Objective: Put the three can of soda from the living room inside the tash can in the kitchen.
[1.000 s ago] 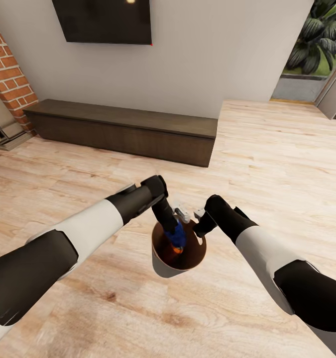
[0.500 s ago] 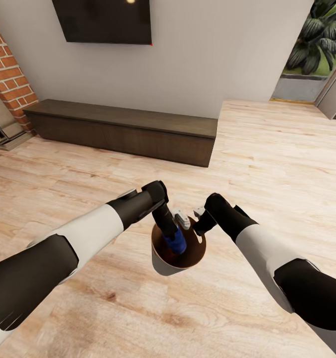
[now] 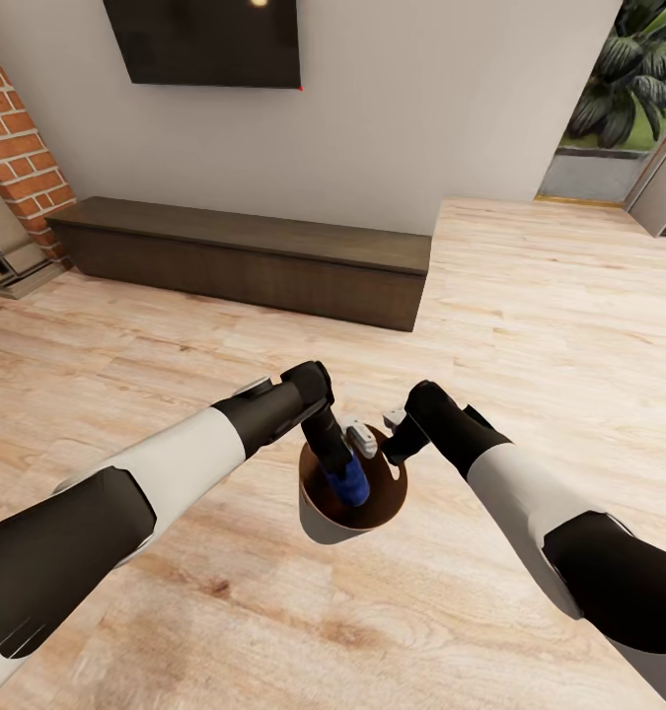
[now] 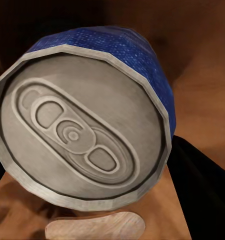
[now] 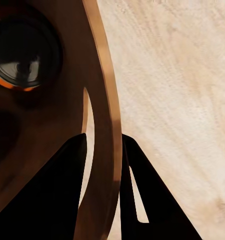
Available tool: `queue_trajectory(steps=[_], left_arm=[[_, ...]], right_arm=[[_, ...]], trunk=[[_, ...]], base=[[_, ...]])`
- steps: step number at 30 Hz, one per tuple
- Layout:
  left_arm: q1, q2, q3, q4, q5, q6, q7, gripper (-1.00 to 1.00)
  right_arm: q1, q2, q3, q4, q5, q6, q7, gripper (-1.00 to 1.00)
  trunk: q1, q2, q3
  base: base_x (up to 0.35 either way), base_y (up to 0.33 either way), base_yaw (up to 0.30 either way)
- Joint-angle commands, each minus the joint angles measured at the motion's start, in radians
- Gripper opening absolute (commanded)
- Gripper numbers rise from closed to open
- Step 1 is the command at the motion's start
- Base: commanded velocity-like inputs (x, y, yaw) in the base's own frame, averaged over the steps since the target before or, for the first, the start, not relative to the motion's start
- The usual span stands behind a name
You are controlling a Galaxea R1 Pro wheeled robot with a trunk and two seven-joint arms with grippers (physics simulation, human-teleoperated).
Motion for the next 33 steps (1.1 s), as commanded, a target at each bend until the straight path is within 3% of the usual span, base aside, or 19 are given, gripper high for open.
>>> queue_trajectory(steps=[1, 33], left_arm=[[0.0, 0.0, 0.0, 0.0, 0.0, 0.0, 0.0, -1.0], [0.031, 0.001, -0.021, 0.001, 0.0, 0.0, 0.002, -1.0]], right_arm=[[-0.002, 0.0, -0.002, 0.0, -0.032, 0.009, 0.008, -1.0], [-0.023, 0.0, -0.003, -0.002, -0.036, 0.009, 0.012, -1.0]], trunk=[[0.0, 0.0, 0.0], [0.0, 0.0, 0.0]], base=[[0.0, 0.0, 0.0], [0.0, 0.0, 0.0]])
